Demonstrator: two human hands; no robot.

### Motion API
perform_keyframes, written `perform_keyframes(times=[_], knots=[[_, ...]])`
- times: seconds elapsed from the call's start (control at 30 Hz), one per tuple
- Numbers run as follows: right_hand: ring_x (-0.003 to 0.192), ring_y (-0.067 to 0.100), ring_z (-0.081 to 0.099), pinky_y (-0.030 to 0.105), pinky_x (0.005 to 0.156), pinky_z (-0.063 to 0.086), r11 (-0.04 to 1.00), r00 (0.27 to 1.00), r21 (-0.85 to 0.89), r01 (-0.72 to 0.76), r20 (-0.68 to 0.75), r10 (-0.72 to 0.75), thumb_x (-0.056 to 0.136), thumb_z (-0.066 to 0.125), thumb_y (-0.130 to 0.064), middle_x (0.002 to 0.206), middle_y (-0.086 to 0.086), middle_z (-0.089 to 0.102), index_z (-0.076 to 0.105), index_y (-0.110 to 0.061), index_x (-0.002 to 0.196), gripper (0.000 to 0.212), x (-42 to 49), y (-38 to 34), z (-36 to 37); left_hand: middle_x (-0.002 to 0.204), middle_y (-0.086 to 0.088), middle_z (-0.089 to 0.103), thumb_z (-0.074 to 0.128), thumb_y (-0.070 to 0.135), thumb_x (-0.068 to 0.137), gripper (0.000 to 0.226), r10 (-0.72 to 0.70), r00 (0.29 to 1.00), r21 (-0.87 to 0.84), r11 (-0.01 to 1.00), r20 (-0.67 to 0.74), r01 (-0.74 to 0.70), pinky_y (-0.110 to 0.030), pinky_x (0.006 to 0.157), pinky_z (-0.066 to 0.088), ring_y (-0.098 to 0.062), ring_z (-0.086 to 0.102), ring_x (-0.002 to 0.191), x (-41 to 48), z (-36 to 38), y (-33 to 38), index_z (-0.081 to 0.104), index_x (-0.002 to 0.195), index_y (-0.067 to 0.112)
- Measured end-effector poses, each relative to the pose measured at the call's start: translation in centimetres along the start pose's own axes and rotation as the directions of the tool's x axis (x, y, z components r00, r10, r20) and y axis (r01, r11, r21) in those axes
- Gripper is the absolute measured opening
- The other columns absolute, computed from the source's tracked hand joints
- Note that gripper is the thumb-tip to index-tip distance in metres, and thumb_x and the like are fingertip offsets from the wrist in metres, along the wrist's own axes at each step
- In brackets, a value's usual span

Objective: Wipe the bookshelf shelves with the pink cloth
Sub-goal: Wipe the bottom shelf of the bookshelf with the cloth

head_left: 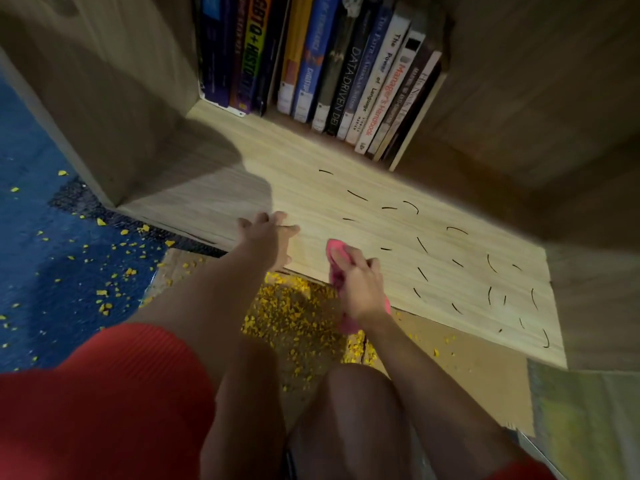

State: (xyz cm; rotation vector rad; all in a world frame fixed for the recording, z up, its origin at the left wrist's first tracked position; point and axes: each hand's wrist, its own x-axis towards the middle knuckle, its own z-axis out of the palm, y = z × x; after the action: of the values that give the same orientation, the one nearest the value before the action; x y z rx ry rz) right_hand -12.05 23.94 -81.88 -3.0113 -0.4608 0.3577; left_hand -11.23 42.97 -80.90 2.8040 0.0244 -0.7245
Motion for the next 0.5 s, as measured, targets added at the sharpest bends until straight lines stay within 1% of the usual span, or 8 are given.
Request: perform_keyframes(times=[0.07, 0.13, 0.17, 0.23, 0.33, 0.37, 0.43, 0.5], knots=[[0.112, 0.033, 0.037, 0.039, 0.094, 0.038, 0.993, 0.993, 0.017, -0.12, -0.015, 0.121, 0.086, 0.046, -0.001, 0.147, -0.002, 0.032, 0.037, -0.029, 0.141, 0.062, 1.2, 1.6, -0.3, 0.157, 0.005, 0.007, 0.059, 0.044, 0.087, 0.074, 0.005, 0.999, 0.043, 0.999, -0.05, -0.003, -0.048, 0.11, 0.023, -0.022, 0.015, 0.141, 0.2, -0.5, -0.5, 0.019, 0.148, 0.034], [0.112, 0.035, 0.037, 0.039, 0.093, 0.039, 0.975, 0.975, 0.053, -0.217, -0.031, 0.219, 0.09, 0.044, -0.007, 0.143, 0.001, 0.037, 0.041, -0.024, 0.138, 0.051, 3.5, 1.3, -0.3, 0.158, 0.004, -0.001, 0.062, 0.05, 0.082, 0.086, -0.009, 1.0, -0.019, 1.0, -0.029, 0.008, -0.055, 0.111, 0.018, -0.022, 0.004, 0.144, 0.9, -0.6, -0.5, 0.012, 0.15, 0.032], [0.112, 0.035, 0.037, 0.038, 0.092, 0.039, 0.97, 0.969, 0.048, -0.238, -0.057, 0.241, 0.092, 0.043, -0.01, 0.14, 0.001, 0.038, 0.041, -0.024, 0.138, 0.048, 4.3, 0.5, -0.3, 0.158, 0.004, -0.007, 0.064, 0.053, 0.08, 0.093, -0.025, 1.0, -0.072, 0.997, -0.005, 0.024, -0.059, 0.111, 0.014, -0.023, -0.003, 0.145, 1.3, -0.6, -0.2, 0.007, 0.15, 0.032], [0.112, 0.035, 0.036, 0.036, 0.093, 0.036, 0.98, 0.977, 0.019, -0.198, -0.073, 0.199, 0.094, 0.04, -0.015, 0.141, 0.002, 0.036, 0.035, -0.023, 0.142, 0.049, 4.5, -1.2, -0.2, 0.157, 0.005, -0.017, 0.068, 0.054, 0.076, 0.104, -0.061, 0.997, -0.138, 0.988, 0.038, 0.066, -0.065, 0.11, 0.004, -0.026, -0.014, 0.144, 1.7, -0.5, 0.5, -0.001, 0.15, 0.032], [0.114, 0.034, 0.034, 0.038, 0.096, 0.034, 0.999, 0.999, -0.015, -0.037, -0.01, 0.037, 0.092, 0.041, -0.01, 0.15, 0.001, 0.026, 0.025, -0.026, 0.147, 0.059, 1.5, -1.1, -0.1, 0.155, 0.006, -0.023, 0.072, 0.052, 0.073, 0.111, -0.082, 0.994, -0.146, 0.985, 0.073, 0.092, -0.068, 0.107, 0.004, -0.027, -0.019, 0.143, 2.0, -0.7, 1.0, -0.007, 0.149, 0.033], [0.113, 0.034, 0.035, 0.038, 0.096, 0.034, 0.999, 1.0, -0.017, -0.029, -0.01, 0.028, 0.091, 0.043, -0.008, 0.15, 0.0, 0.026, 0.026, -0.027, 0.147, 0.061, 0.8, -0.5, -0.2, 0.155, 0.007, -0.023, 0.072, 0.052, 0.073, 0.112, -0.085, 0.993, -0.143, 0.985, 0.084, 0.096, -0.069, 0.107, 0.004, -0.026, -0.019, 0.143, 2.1, -0.8, 1.0, -0.007, 0.149, 0.033], [0.112, 0.034, 0.037, 0.037, 0.094, 0.035, 0.996, 0.995, -0.012, -0.091, -0.04, 0.09, 0.09, 0.043, -0.007, 0.147, 0.0, 0.031, 0.031, -0.025, 0.143, 0.058, 2.7, 0.5, -0.4, 0.155, 0.006, -0.025, 0.072, 0.052, 0.073, 0.113, -0.09, 0.991, -0.137, 0.985, 0.096, 0.103, -0.069, 0.107, 0.004, -0.026, -0.02, 0.143, 2.3, -0.7, 0.9, -0.009, 0.149, 0.033], [0.113, 0.035, 0.039, 0.035, 0.092, 0.034, 0.983, 0.982, 0.016, -0.185, -0.04, 0.186, 0.09, 0.045, -0.009, 0.141, 0.003, 0.036, 0.038, -0.021, 0.136, 0.048, 6.1, 0.3, -0.9, 0.154, 0.006, -0.026, 0.071, 0.053, 0.073, 0.113, -0.087, 0.991, -0.133, 0.986, 0.101, 0.1, -0.07, 0.107, 0.005, -0.027, -0.021, 0.142, 2.4, -0.6, 0.9, -0.01, 0.149, 0.033]])
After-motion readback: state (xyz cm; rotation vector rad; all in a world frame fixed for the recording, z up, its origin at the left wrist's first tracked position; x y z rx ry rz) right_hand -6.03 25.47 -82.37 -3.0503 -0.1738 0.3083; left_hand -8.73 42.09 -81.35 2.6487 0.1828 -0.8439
